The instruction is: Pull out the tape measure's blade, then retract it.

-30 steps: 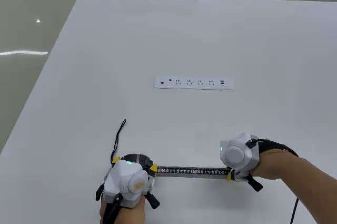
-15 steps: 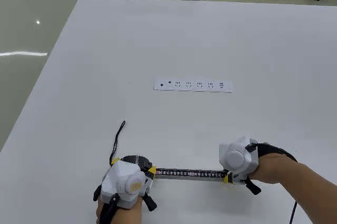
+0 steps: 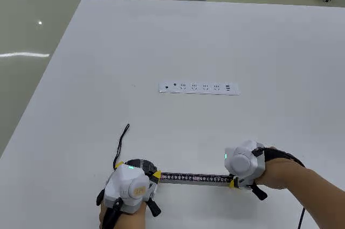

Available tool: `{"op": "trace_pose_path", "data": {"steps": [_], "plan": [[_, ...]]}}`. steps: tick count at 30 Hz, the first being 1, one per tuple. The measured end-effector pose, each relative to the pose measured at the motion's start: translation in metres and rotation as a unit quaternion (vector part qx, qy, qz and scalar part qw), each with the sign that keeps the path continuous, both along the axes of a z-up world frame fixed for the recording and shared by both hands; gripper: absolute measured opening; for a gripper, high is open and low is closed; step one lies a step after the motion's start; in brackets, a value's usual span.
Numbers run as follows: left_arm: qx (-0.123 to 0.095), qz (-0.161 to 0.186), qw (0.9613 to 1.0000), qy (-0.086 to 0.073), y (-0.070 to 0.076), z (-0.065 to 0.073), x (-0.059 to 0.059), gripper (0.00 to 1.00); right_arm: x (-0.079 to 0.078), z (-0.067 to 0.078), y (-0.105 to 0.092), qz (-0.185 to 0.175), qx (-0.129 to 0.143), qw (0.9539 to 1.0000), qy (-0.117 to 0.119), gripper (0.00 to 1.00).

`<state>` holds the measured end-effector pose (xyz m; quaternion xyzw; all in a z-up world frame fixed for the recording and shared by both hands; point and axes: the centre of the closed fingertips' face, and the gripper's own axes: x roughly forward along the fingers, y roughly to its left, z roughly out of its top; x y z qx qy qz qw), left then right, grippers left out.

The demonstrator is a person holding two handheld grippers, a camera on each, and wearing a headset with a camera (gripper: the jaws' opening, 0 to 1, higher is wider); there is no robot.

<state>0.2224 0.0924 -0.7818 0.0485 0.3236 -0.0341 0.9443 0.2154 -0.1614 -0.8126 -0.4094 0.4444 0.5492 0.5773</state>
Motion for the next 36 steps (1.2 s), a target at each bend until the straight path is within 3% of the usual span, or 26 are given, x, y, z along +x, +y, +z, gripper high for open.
{"op": "trace_pose_path", "data": {"steps": [22, 36], "plan": [[-0.006, -0.001, 1.0, 0.002, -0.002, 0.0, -0.001, 0.59, 0.001, -0.001, 0.006, -0.003, 0.004, 1.0, 0.002, 0.12], [-0.009, 0.0, 1.0, 0.002, 0.0, -0.006, 0.001, 0.59, 0.0, -0.001, 0.014, -0.003, 0.008, 1.0, 0.002, 0.12]]}}
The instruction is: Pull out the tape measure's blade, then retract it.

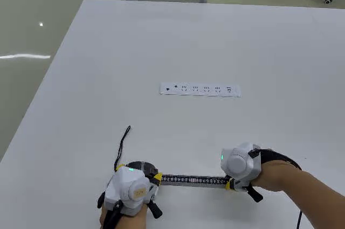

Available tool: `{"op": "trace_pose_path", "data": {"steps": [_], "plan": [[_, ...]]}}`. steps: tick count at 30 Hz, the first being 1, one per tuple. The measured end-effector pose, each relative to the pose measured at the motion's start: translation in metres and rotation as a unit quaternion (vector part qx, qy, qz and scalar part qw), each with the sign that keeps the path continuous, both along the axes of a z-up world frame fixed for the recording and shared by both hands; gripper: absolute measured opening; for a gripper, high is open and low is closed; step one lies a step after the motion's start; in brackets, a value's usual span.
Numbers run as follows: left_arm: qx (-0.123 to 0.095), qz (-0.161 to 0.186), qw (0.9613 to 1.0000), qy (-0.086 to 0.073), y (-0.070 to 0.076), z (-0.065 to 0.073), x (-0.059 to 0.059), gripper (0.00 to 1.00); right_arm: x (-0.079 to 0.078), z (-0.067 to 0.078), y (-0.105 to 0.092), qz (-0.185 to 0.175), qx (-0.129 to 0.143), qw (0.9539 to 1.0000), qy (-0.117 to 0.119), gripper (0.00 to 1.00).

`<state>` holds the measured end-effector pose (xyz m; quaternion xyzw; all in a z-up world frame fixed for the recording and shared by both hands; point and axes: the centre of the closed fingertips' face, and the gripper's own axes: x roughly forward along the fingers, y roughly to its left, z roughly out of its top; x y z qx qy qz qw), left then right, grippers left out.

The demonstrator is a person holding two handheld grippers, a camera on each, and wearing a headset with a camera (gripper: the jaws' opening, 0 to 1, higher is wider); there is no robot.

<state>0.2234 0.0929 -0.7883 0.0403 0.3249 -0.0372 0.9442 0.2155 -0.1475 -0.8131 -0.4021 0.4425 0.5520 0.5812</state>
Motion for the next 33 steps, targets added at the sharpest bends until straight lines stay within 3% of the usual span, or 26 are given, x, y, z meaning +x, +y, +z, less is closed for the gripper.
{"op": "trace_pose_path", "data": {"steps": [10, 22, 33], "plan": [[-0.001, 0.001, 1.0, 0.0, -0.005, 0.013, -0.005, 0.59, 0.001, -0.002, 0.003, 0.001, 0.001, 1.0, -0.001, 0.12], [-0.003, 0.0, 1.0, -0.001, -0.005, 0.014, -0.005, 0.59, 0.002, -0.003, 0.011, 0.0, 0.006, 1.0, 0.0, 0.12], [-0.005, 0.0, 1.0, -0.002, -0.003, 0.007, -0.002, 0.59, 0.002, 0.0, 0.017, 0.005, 0.009, 0.9999, -0.001, 0.13]]}}
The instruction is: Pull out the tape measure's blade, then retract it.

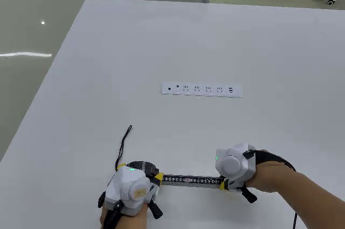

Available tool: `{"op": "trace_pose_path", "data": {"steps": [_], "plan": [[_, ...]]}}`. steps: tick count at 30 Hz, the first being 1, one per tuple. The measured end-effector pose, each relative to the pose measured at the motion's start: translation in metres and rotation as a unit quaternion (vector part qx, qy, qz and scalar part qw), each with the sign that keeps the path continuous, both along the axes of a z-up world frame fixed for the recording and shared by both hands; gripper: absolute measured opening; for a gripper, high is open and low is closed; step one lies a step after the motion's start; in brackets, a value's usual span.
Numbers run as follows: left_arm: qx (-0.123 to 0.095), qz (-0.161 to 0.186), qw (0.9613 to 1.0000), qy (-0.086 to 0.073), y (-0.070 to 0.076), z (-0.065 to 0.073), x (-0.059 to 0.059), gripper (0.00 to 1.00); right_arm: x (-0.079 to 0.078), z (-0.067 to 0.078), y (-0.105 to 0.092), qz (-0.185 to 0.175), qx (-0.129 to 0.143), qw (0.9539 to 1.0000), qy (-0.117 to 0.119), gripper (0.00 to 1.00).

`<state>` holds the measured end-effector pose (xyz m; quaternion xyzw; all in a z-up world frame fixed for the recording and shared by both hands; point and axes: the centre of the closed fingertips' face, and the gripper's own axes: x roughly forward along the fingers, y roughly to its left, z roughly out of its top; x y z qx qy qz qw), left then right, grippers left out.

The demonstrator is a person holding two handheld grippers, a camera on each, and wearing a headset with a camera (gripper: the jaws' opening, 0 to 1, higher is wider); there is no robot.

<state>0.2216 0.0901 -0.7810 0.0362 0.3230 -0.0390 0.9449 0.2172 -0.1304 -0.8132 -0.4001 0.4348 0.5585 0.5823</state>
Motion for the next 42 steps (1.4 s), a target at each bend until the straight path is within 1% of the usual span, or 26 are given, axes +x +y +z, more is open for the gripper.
{"op": "trace_pose_path", "data": {"steps": [3, 5, 10, 22, 31, 35, 38, 42], "plan": [[0.0, -0.001, 1.0, 0.0, -0.002, 0.003, -0.001, 0.59, 0.001, -0.001, 0.001, -0.001, 0.0, 1.0, 0.0, 0.13], [0.0, -0.001, 1.0, -0.001, -0.001, 0.0, 0.0, 0.59, 0.001, -0.002, 0.003, -0.001, 0.001, 1.0, 0.001, 0.13], [0.001, -0.001, 1.0, 0.001, 0.0, -0.001, 0.0, 0.59, 0.0, -0.004, 0.007, -0.002, 0.002, 1.0, 0.001, 0.13], [-0.002, 0.0, 1.0, 0.0, -0.001, 0.0, -0.001, 0.59, -0.001, 0.002, 0.016, 0.002, 0.007, 1.0, -0.002, 0.13], [-0.004, 0.0, 1.0, 0.002, -0.002, 0.002, -0.002, 0.59, -0.002, 0.0, 0.023, 0.006, 0.01, 0.9999, -0.002, 0.13], [-0.004, -0.001, 1.0, 0.002, -0.001, -0.004, 0.001, 0.59, -0.002, 0.0, 0.025, 0.006, 0.012, 0.9999, -0.002, 0.13], [-0.005, -0.001, 1.0, 0.003, -0.001, -0.005, 0.001, 0.59, -0.002, -0.001, 0.026, 0.006, 0.011, 0.9999, -0.002, 0.13], [-0.006, -0.001, 1.0, 0.002, -0.001, -0.005, 0.002, 0.59, -0.002, 0.001, 0.029, 0.008, 0.012, 0.9999, -0.002, 0.13]]}}
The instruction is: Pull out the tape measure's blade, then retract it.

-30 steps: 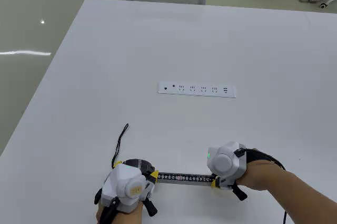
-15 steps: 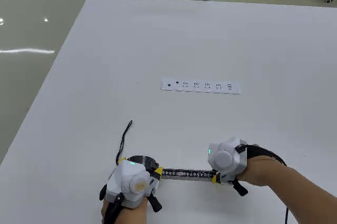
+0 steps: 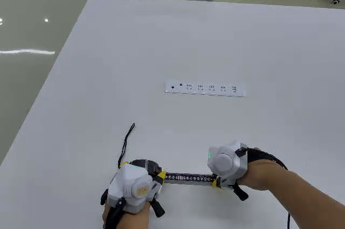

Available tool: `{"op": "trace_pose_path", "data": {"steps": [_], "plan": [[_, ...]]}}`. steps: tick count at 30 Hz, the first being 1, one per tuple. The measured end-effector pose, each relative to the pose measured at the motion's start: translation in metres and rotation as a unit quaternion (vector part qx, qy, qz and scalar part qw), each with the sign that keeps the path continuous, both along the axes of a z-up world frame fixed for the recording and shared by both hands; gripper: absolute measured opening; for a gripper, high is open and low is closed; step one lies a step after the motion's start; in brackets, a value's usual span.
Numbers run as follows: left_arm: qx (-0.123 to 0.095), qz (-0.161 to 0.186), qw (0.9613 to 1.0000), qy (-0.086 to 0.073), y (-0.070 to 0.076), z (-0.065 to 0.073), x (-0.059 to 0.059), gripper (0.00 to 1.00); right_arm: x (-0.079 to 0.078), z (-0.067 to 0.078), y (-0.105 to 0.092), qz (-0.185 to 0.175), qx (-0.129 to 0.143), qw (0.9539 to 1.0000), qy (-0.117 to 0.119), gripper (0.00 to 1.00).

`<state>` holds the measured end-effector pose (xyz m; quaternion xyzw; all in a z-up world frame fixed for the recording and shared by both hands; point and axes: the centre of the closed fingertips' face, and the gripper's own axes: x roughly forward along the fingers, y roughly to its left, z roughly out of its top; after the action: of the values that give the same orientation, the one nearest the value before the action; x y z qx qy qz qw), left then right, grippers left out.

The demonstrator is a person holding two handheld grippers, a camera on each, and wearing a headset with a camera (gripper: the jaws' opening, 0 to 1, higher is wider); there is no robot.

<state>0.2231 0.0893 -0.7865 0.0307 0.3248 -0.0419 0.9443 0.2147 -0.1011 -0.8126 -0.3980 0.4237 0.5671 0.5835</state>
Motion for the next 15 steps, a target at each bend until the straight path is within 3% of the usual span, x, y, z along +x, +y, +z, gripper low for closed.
{"op": "trace_pose_path", "data": {"steps": [15], "plan": [[-0.002, -0.001, 1.0, 0.0, 0.0006, 0.0008, -0.0007, 0.59, 0.0007, -0.0028, 0.0082, 0.006, 0.003, 1.0, 0.0, 0.13]]}}
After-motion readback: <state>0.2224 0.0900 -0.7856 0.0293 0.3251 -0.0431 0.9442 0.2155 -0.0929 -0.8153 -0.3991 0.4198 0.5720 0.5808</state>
